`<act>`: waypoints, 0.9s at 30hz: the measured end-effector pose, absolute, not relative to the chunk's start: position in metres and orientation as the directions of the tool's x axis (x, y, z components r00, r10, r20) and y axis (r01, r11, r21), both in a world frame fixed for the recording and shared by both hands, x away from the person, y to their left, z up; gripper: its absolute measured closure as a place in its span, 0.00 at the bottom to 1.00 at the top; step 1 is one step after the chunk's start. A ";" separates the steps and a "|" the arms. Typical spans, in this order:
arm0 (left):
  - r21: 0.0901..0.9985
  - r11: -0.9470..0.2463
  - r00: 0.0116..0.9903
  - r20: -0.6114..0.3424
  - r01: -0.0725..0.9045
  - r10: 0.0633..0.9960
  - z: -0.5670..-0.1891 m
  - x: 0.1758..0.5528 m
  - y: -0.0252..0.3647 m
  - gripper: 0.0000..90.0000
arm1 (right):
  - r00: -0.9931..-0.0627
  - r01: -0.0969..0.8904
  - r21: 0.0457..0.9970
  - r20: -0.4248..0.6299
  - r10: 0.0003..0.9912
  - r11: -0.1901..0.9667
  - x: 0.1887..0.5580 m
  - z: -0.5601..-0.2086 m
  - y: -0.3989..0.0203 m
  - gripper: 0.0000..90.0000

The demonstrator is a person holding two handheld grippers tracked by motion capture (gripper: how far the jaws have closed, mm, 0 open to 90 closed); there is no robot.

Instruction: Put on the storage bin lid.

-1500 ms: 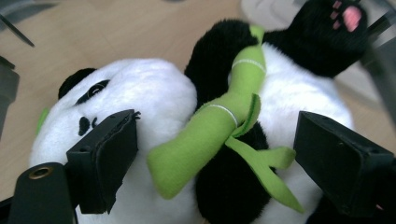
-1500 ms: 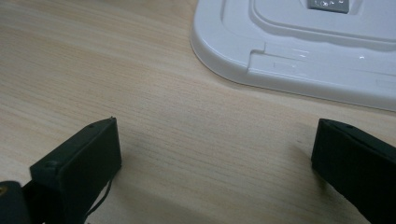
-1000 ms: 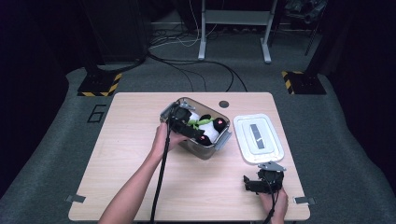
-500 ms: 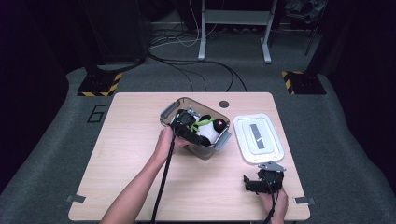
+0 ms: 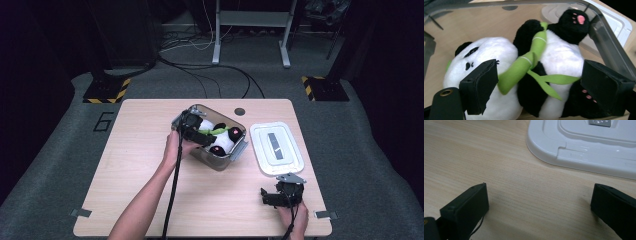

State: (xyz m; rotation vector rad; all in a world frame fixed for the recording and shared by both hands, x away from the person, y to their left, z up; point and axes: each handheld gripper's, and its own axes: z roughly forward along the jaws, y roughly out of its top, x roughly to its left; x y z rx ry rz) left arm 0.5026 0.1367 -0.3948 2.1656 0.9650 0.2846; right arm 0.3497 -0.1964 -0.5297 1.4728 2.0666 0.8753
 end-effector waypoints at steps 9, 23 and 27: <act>0.743 -0.423 0.689 -0.070 0.519 0.722 -0.386 0.492 0.155 0.14 | -0.328 0.657 0.718 0.001 0.945 0.228 0.350 -0.530 -0.196 0.01; 0.782 -0.389 0.653 -0.030 0.488 0.757 -0.381 0.460 0.206 0.10 | -0.328 0.658 0.718 -0.001 0.945 0.229 0.350 -0.530 -0.196 0.01; 0.781 -0.385 0.636 -0.020 0.492 0.771 -0.388 0.448 0.224 0.09 | -0.328 0.657 0.718 -0.001 0.945 0.229 0.350 -0.530 -0.196 0.01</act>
